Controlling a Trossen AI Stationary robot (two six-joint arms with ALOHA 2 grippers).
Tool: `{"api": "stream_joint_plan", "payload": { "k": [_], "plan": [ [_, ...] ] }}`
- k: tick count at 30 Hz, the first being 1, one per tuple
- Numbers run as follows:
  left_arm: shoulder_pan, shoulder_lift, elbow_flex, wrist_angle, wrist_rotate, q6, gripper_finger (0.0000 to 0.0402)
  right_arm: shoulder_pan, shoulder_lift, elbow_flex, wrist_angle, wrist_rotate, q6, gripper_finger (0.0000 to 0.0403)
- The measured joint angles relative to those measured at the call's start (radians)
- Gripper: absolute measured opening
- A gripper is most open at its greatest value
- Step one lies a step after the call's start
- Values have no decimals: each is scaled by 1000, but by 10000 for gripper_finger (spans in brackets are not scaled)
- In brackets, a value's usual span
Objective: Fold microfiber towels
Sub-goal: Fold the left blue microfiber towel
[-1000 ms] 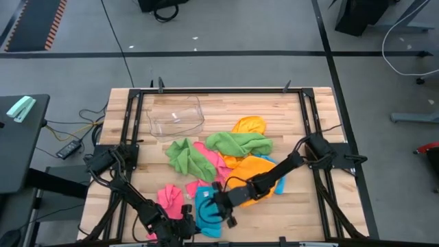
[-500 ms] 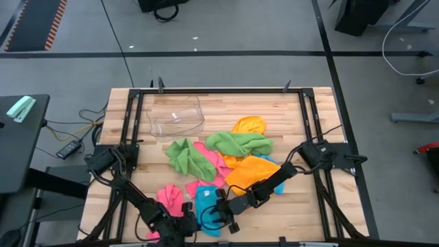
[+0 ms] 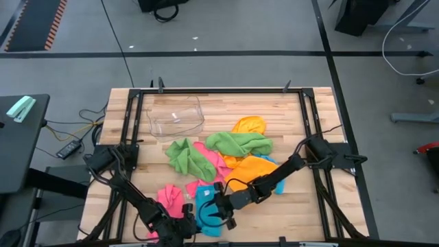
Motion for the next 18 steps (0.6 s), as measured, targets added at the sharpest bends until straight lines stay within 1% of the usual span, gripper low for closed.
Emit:
{"api": "stream_joint_plan", "payload": {
  "k": [3, 6, 11, 15, 18],
  "plan": [
    [0, -15, 0, -5, -1, 7, 19, -20, 3, 16, 3, -1, -28, 172],
    [5, -23, 1, -8, -1, 11, 28, -47, 4, 43, 7, -1, -58, 172],
    [14, -23, 1, -37, -1, -3, 36, -108, 8, 54, -10, -33, -58, 172],
    [14, -22, 0, -43, -1, -10, 25, -137, 77, 55, 10, -83, 3, 172],
    [13, -22, 0, -47, 0, -15, 19, -132, 150, 53, 4, -88, 34, 172]
  ]
}}
